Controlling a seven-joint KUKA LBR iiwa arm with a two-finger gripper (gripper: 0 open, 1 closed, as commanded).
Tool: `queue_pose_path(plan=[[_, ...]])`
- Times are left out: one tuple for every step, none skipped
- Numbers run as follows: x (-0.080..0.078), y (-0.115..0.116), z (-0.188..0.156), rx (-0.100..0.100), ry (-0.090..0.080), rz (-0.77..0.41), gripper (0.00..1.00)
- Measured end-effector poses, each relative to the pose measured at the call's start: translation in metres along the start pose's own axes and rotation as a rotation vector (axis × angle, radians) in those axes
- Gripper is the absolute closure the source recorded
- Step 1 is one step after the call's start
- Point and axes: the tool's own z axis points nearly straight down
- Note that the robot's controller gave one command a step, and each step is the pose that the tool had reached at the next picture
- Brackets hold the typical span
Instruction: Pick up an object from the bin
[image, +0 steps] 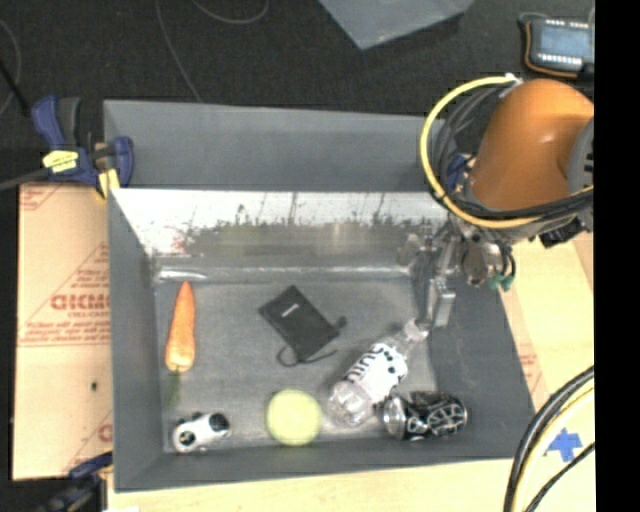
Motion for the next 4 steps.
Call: queue_pose_path(plan=[[-0.001, 0.000, -0.005, 0.001, -0.008, -0.002, 0.00], [0.002, 0.010, 0.039, 0.003, -0.014, -0.036, 0.00], [0.003, 0.029, 0.099, 0.003, -0.013, -0.060, 0.00], [-0.003, 0.055, 0.140, 0.000, -0.023, 0.056, 0.00]])
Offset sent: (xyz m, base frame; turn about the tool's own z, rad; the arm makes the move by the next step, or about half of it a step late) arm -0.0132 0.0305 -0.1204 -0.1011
